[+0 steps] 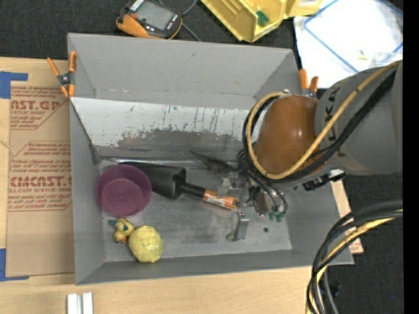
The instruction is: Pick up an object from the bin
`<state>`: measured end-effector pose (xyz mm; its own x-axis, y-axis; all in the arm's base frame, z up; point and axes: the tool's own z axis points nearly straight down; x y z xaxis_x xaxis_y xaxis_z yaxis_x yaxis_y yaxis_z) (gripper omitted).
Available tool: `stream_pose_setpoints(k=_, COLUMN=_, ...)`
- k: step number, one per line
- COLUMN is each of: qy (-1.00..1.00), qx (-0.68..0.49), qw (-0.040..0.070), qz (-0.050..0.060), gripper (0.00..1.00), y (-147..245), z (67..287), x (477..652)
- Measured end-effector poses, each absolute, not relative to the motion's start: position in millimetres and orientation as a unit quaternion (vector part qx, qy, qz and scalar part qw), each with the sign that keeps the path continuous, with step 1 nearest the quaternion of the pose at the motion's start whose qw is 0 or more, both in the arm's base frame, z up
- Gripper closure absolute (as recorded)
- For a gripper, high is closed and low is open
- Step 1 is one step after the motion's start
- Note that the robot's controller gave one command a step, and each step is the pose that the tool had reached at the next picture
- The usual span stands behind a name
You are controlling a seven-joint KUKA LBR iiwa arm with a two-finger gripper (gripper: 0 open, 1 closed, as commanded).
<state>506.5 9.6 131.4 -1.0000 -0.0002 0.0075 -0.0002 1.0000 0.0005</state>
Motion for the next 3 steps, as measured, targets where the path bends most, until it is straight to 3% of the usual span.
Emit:
stream_pose_setpoints(k=1, qy=-1.0, qx=0.0, qw=0.0, qz=0.0, gripper=0.0, y=9.6, z=135.8, x=508.4)
stream_pose_setpoints(k=2, qy=-1.0, qx=0.024, qw=0.0, qz=-0.001, gripper=0.0, y=30.4, z=70.1, x=564.0)
stream_pose_setpoints(k=3, qy=-0.987, qx=-0.159, qw=-0.002, qz=-0.001, gripper=0.0, y=49.0, z=70.1, x=562.4)
